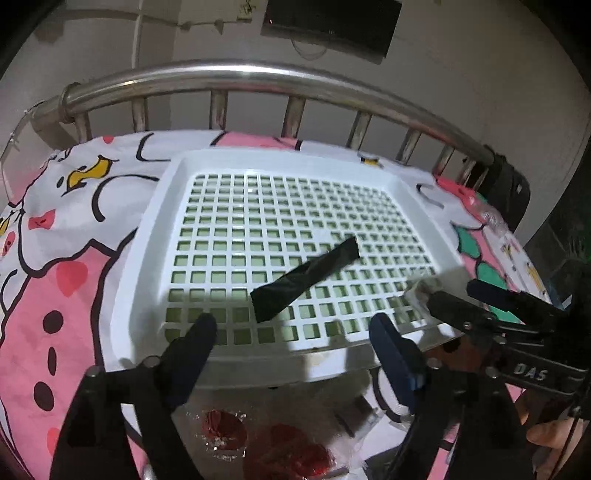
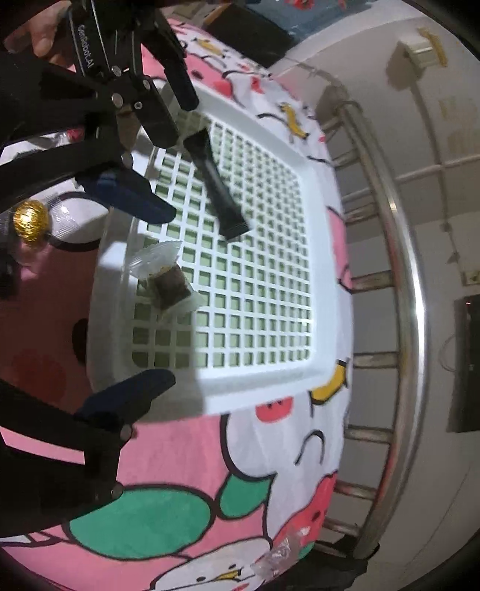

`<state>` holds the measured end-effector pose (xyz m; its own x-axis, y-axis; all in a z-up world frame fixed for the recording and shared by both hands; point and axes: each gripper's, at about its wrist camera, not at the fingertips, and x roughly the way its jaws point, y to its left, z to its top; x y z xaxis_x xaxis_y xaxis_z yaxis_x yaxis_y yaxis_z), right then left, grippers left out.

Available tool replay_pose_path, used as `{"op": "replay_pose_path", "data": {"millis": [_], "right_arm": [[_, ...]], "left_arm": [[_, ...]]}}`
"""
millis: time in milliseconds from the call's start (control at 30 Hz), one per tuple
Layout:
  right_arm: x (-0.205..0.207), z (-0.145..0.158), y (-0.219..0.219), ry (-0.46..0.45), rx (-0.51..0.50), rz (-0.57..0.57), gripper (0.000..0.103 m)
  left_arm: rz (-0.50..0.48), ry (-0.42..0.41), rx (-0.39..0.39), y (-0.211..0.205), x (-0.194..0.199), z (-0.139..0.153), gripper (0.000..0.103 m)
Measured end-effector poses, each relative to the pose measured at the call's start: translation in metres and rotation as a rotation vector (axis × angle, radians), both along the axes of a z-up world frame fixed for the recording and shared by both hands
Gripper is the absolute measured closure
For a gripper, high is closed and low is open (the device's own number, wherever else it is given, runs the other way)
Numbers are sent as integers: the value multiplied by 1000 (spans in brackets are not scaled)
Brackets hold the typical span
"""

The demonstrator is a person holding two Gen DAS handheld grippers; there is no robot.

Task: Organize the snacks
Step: 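Carry both packets over the white tray and open both grippers to drop them, then lift both grippers away from the tray toward the remaining snacks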

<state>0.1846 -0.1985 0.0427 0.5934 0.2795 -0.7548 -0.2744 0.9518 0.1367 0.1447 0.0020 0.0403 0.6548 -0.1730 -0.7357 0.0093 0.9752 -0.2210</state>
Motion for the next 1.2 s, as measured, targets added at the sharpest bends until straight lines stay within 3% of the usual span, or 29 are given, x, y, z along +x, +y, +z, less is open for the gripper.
{"op": "replay_pose_path", "data": {"millis": [167,267,533,800,1200], "right_arm": [[-30,22,-15,-59,67,7,13],[-55,32,-22,-97,112,21,10],[-117,38,-26,-202,73,48,5],[-170,33,-27,-264,38,99,1],[-196,11,-43,-238,20,114,1]], "left_arm": [[28,-49,-72,9,-19,19,7],[13,-102,-76,6,-40,31,2],[-59,-151,-64,-8,-88,41,0],[-109,-170,-4,-14,-135,30,0],[-135,-136,40,-10,-167,12,0]]}}
